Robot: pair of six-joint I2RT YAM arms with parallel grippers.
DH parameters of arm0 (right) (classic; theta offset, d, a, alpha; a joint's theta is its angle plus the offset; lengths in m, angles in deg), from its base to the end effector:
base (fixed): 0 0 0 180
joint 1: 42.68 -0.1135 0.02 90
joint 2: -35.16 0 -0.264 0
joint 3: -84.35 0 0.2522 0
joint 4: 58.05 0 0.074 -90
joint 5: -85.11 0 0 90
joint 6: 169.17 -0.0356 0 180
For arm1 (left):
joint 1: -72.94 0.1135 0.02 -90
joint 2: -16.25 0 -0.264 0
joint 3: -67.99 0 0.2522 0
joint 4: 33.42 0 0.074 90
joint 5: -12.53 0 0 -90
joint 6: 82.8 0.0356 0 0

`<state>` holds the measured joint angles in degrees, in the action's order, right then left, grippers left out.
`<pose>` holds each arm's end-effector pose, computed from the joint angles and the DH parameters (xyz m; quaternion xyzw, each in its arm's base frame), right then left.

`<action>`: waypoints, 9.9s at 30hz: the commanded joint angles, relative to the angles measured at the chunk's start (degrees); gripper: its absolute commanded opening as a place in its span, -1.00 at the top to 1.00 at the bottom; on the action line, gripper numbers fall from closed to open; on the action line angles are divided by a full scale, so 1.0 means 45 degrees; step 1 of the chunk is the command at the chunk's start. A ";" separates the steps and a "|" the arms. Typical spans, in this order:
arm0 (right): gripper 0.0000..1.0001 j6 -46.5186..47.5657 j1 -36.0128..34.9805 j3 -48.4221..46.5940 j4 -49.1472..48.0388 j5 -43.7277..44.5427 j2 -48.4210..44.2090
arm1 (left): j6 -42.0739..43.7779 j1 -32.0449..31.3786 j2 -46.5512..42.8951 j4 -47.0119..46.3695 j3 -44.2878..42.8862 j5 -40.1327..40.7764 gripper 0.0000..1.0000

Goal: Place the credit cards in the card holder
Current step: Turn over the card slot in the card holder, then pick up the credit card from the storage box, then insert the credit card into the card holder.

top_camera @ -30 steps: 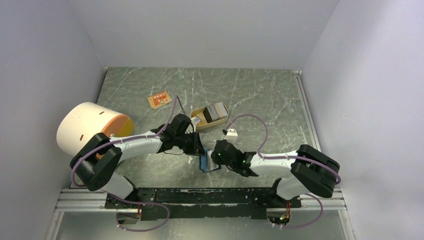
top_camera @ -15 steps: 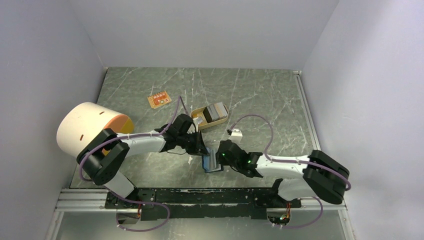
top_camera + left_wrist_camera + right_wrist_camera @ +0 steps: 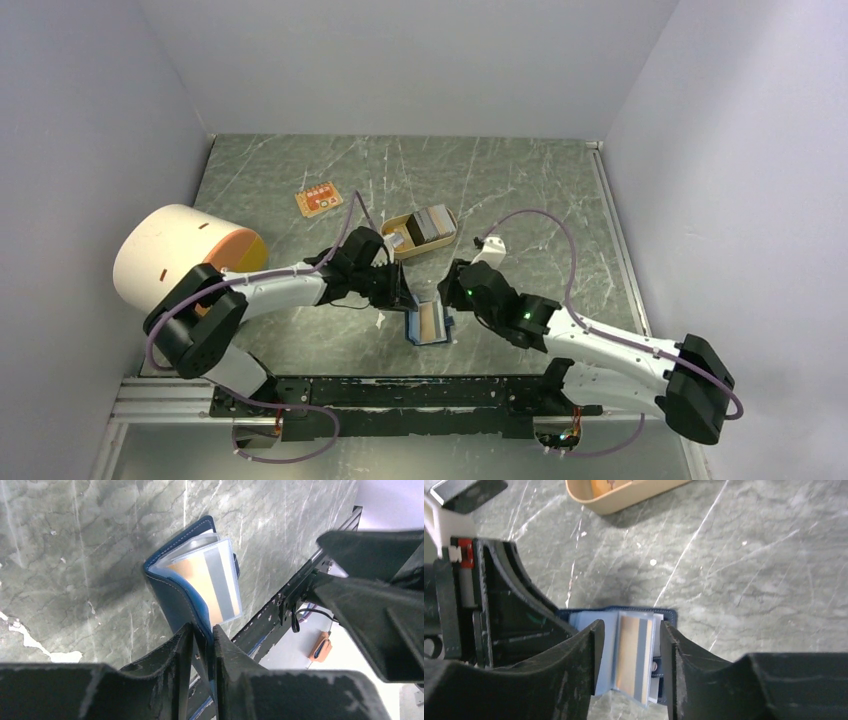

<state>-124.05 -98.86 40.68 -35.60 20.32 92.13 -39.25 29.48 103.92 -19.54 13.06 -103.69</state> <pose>0.1282 0.1641 0.2148 0.0135 0.8741 0.2200 0.4328 0.2027 -0.2138 0.1639 0.0602 0.9069 -0.4035 0.1058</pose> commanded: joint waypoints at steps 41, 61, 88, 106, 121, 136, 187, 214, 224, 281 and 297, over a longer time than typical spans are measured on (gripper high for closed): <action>-0.58 0.7662 0.2927 -0.9995 0.0427 0.1537 1.1736 | -0.0476 0.0089 -0.3136 0.2006 0.1656 0.0713 0.82; -0.53 0.8146 0.2866 -1.1023 0.1289 0.3112 1.3203 | -0.0339 0.0165 -0.3663 0.2064 0.1834 0.0811 0.82; -0.18 0.8332 0.2942 -1.0721 0.1077 0.3026 1.2164 | -0.0351 0.0184 -0.3562 0.1927 0.1866 0.0930 0.82; 0.03 0.8079 0.2954 -1.0735 0.1210 0.2215 1.1912 | -0.0515 0.0182 -0.3693 0.1790 0.2038 0.0924 0.82; -0.51 0.8011 0.2887 -1.1242 0.1350 0.1776 1.2795 | -0.0340 0.0171 -0.3975 0.2270 0.1785 0.1236 0.82; -0.44 0.8387 0.2876 -1.1703 0.1789 0.3392 1.3428 | -0.0379 0.0186 -0.4081 0.2148 0.1961 0.1230 0.82; 1.00 0.6430 0.2572 -0.9761 0.1349 -0.1894 0.9166 | -0.1245 0.0214 -0.4113 0.1552 0.1900 0.1503 0.82; 1.00 -0.0414 0.2020 0.0937 -0.4884 -0.6237 0.1383 | -0.0834 0.0771 -0.2229 -0.0339 0.2710 0.2131 0.49; 1.00 -0.1237 0.2050 0.2278 -0.6748 -0.6248 0.2137 | -0.0716 0.0815 -0.1896 -0.0656 0.3005 0.2023 0.59; 1.00 -0.3994 0.2040 0.4005 -1.0040 -0.7246 0.4710 | -0.1004 0.0933 -0.2350 -0.1215 0.3588 0.1445 0.54; 0.90 -0.4169 0.2055 0.3957 -1.0845 -0.7980 0.5828 | -0.1037 0.0930 -0.2202 -0.1508 0.3631 0.1263 0.60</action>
<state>-142.81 -89.55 58.14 -83.34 -14.25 115.94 -44.06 33.39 93.83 -24.31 29.37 -96.96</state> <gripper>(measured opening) 0.028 0.202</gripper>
